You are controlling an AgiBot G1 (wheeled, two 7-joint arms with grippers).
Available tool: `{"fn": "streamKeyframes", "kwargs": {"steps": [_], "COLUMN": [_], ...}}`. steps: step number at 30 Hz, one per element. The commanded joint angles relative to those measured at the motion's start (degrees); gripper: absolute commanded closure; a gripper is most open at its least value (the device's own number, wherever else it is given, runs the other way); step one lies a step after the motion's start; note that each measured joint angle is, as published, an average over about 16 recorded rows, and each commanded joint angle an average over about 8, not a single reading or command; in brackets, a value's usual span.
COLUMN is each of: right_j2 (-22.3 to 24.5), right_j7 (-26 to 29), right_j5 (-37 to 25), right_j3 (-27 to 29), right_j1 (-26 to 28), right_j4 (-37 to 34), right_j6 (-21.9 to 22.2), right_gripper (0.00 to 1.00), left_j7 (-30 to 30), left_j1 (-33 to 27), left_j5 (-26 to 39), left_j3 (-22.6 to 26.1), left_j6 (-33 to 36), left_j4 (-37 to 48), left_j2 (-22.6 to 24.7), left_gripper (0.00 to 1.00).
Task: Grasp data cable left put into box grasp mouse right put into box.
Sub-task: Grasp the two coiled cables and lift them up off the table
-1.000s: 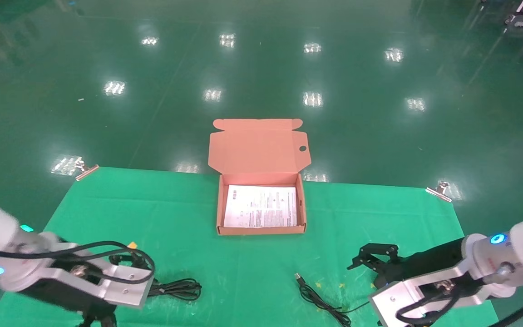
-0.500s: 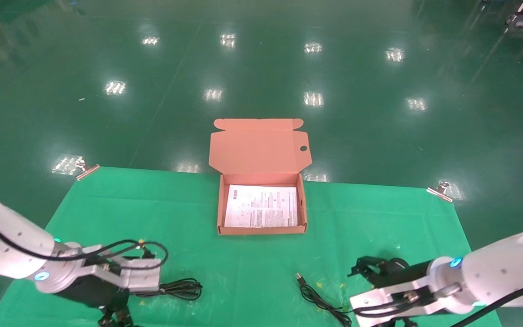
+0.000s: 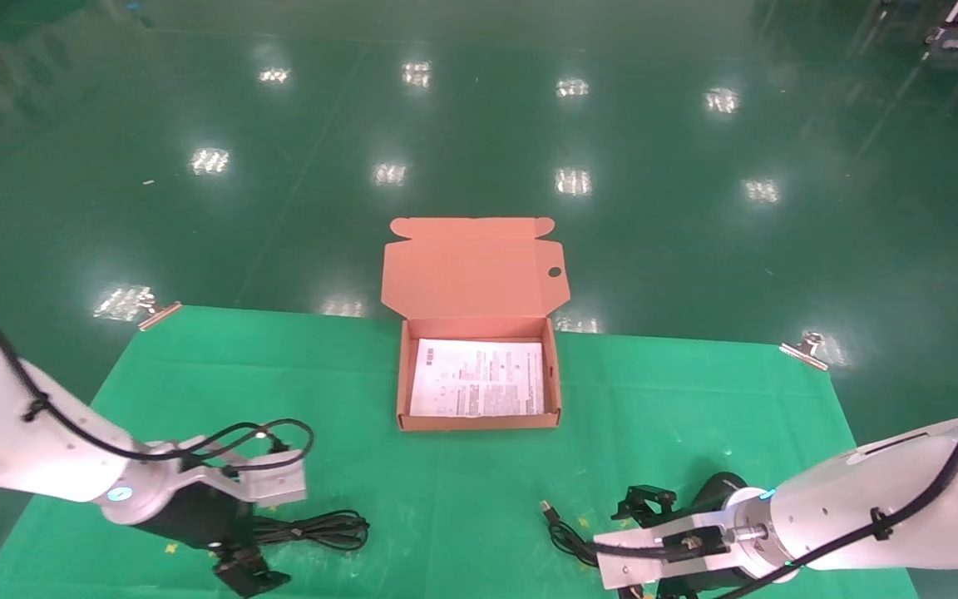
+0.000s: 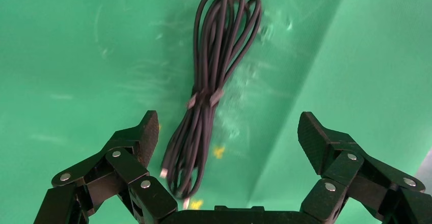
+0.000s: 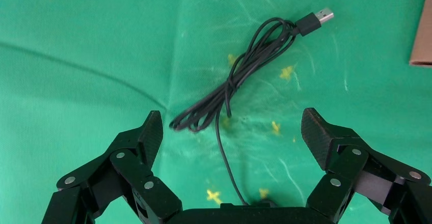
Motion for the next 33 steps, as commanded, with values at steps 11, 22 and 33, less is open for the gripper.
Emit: {"fn": "streamKeyframes", "kwargs": {"steps": [11, 22, 33], "right_j2": [-5.44, -7.06, -6.73], "right_j7": [-1.01, -2.72, -2.41], "right_j5": [0.83, 1.65, 1.44], "right_j3": [0.26, 0.61, 0.52], "right_j1": [0.16, -0.07, -0.08], "right_j4": [-12.94, -17.46, -16.61], "right_j6": [3.56, 5.69, 5.26], "right_gripper": [0.0, 1.0, 1.0], "left_j7": [7.46, 10.83, 10.23], "left_j1": [-0.94, -1.33, -1.34], "left_j5": [-0.57, -1.5, -1.25], "left_j3": [-0.47, -1.09, -0.88], "left_j6": [-3.94, -4.42, -4.35], "left_j4": [12.92, 17.05, 16.14], "left_j2": [4.98, 6.24, 5.94], "left_gripper": [0.15, 1.0, 1.0]}}
